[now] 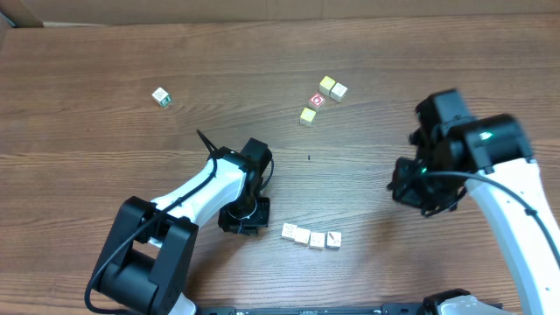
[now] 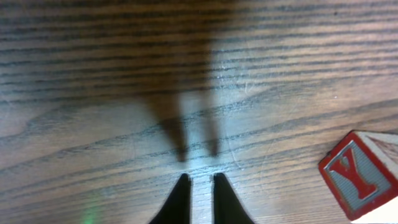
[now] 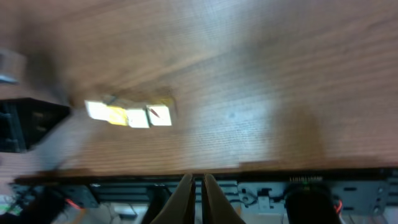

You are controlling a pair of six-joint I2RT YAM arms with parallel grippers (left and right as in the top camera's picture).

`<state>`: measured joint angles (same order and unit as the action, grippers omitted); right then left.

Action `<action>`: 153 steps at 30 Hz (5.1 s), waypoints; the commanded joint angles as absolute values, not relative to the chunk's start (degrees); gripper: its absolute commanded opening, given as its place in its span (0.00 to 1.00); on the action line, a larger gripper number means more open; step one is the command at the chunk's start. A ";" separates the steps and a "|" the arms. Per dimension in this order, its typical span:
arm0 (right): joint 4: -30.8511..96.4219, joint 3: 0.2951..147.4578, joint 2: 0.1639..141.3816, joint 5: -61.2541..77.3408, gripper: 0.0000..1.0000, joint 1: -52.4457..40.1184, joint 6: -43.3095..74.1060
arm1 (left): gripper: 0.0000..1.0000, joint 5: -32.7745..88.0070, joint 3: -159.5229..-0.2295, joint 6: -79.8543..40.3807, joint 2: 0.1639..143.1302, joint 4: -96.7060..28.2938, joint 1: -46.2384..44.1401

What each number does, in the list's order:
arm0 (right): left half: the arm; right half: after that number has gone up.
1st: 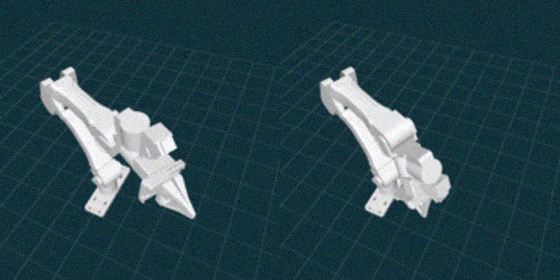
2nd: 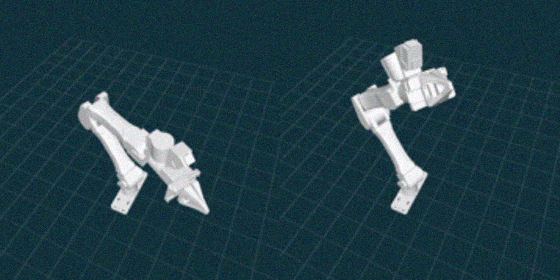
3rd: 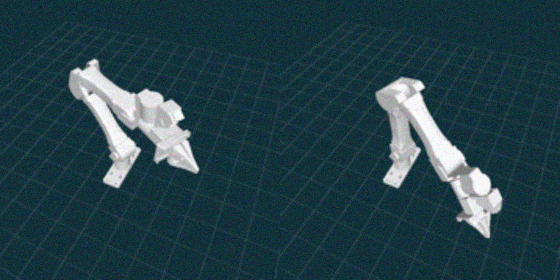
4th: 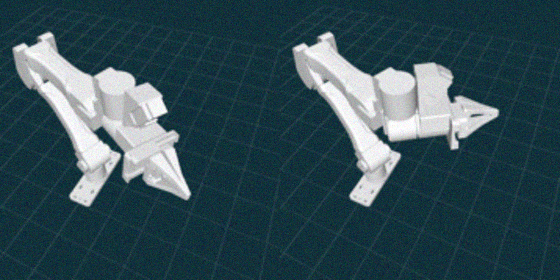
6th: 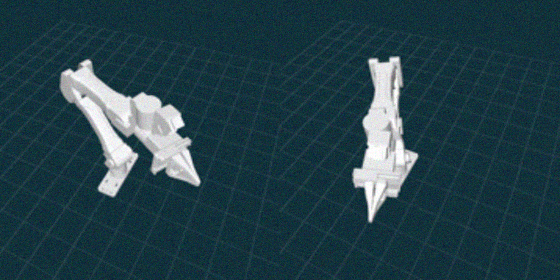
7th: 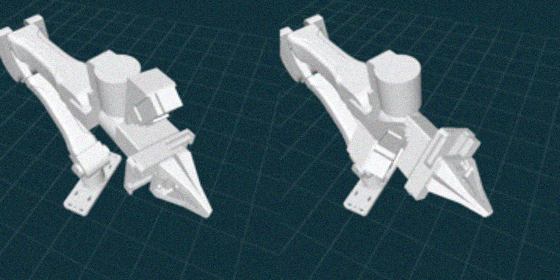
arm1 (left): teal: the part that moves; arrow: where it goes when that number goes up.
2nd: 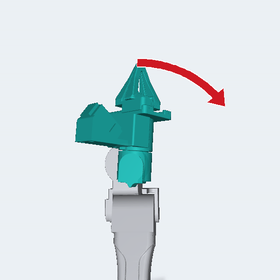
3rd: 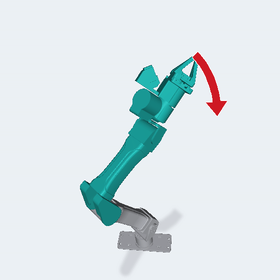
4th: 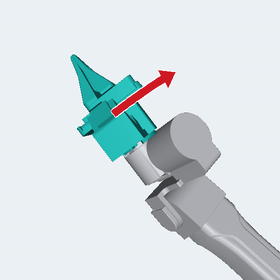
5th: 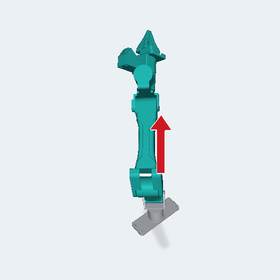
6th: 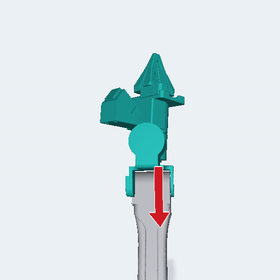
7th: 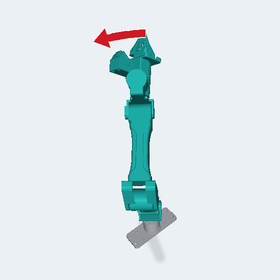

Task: Flip 4 blocks

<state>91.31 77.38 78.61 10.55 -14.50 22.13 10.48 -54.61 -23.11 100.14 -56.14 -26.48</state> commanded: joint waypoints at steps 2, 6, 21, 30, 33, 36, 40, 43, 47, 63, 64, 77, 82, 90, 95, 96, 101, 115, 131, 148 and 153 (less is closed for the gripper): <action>87.13 68.51 74.22 11.73 0.07 -16.12 27.29 | 0.04 10.24 -54.33 -20.58 100.38 -56.03 -26.17; 80.62 59.16 72.34 16.34 0.06 -16.12 27.27 | 0.04 10.59 -54.33 -19.73 100.38 -56.10 -26.28; 56.23 36.88 72.07 27.94 0.04 -16.12 33.71 | 0.04 13.61 -54.33 -19.68 100.38 -55.66 -26.28; 47.72 32.93 72.12 28.08 0.04 -16.12 40.45 | 0.04 13.67 -54.33 -19.66 100.38 -55.66 -26.28; 46.72 32.91 72.25 27.97 0.04 -16.14 42.17 | 0.04 13.65 -54.33 -19.66 100.38 -55.61 -26.28; 45.89 32.88 72.88 27.55 0.04 -16.14 43.57 | 0.05 13.65 -54.33 -19.66 100.38 -55.61 -26.28; 44.27 32.16 74.52 27.51 0.04 -16.19 44.31 | 0.04 13.63 -54.33 -19.64 100.38 -55.59 -26.28; 42.37 31.27 76.20 27.73 0.04 -17.08 45.28 | 0.04 13.65 -54.33 -19.25 100.38 -55.42 -26.28; 39.79 30.96 78.61 27.66 0.04 -20.16 46.68 | 0.04 13.65 -54.33 -19.25 100.38 -55.20 -26.28; 31.51 30.96 86.35 27.07 0.04 -25.71 51.70 | 0.04 13.65 -54.33 -18.15 100.38 -55.18 -26.28; 31.51 30.96 86.35 27.07 0.04 -25.71 51.68 | 0.04 13.72 -54.33 -18.15 100.38 -55.18 -26.28; 31.24 30.96 86.32 28.03 0.04 -25.71 50.78 | 0.04 15.09 -54.33 -17.74 100.38 -54.57 -26.28; 31.31 30.96 86.32 28.18 0.04 -25.71 50.78 | 0.04 15.09 -54.33 -17.74 100.38 -54.28 -26.28; 31.73 30.98 86.32 27.03 0.04 -25.71 50.65 | 0.04 15.07 -54.33 -17.74 100.38 -53.91 -26.28; 32.25 31.31 86.32 23.88 0.04 -24.23 50.85 | 0.04 15.07 -54.33 -17.74 100.38 -53.67 -26.28; 32.62 31.59 86.32 23.20 0.04 -23.57 50.96 | 0.04 15.07 -54.33 -17.72 100.38 -53.63 -26.28; 32.42 32.38 86.32 21.87 0.04 -19.46 51.00 | 0.04 15.07 -54.33 -16.67 100.38 -53.67 -26.28; 24.49 32.36 86.32 22.79 0.04 -18.96 38.22 | 0.04 15.09 -54.33 -16.71 100.38 -53.52 -26.28; 17.37 32.36 86.32 24.12 0.04 -24.16 33.12 | 0.04 15.11 -54.33 -16.91 100.38 -53.60 -26.28; 16.99 32.29 86.32 30.11 0.04 -24.77 31.18 | 0.04 15.09 -54.33 -16.91 100.38 -53.67 -26.28; 17.47 32.25 86.32 30.13 0.04 -25.93 31.24 | 0.04 15.09 -54.33 -16.88 100.38 -53.63 -26.28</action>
